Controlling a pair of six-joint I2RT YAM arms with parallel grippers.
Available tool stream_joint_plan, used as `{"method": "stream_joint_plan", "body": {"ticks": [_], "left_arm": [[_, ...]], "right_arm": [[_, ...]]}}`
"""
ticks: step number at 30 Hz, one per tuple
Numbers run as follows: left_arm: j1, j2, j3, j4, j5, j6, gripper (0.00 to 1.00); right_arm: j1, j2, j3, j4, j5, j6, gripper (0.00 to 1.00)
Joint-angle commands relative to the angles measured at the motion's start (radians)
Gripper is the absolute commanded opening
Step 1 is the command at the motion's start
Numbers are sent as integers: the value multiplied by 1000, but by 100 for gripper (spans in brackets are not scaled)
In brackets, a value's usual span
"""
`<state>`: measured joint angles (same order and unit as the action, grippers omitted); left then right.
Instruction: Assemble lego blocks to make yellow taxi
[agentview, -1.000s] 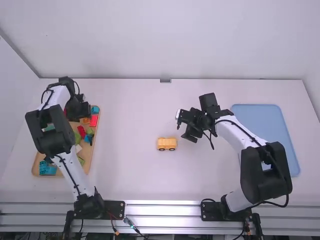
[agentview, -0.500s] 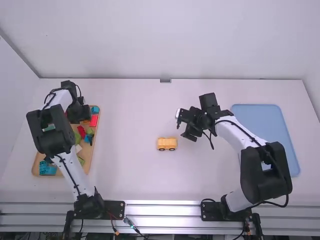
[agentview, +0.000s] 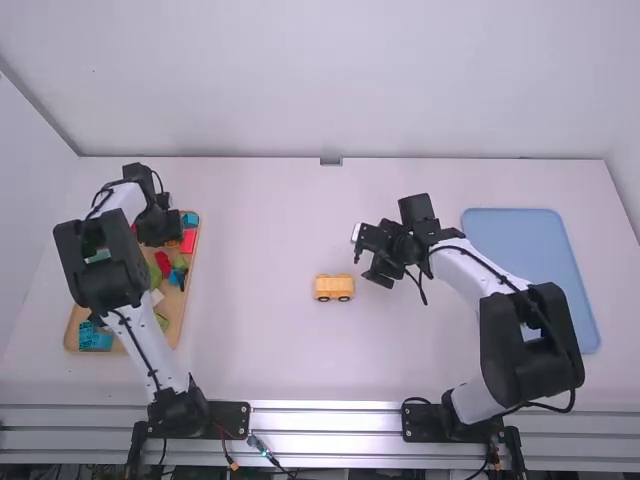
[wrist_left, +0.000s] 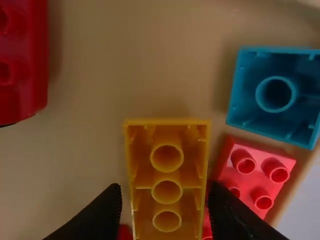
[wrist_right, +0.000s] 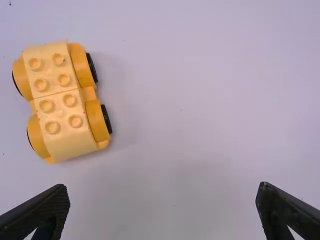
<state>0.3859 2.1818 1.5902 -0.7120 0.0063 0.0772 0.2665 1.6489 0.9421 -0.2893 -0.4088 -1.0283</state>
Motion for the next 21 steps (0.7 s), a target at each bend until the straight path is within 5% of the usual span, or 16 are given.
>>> {"method": "stream_joint_plan", "body": {"ticks": [1, 21], "left_arm": [[1, 1, -24, -3, 4, 22, 41], [1, 1, -42, 34, 4, 24, 45]], "right_arm": [[2, -13, -6, -2, -1, 3, 99], [2, -13, -6, -2, -2, -1, 99]]}}
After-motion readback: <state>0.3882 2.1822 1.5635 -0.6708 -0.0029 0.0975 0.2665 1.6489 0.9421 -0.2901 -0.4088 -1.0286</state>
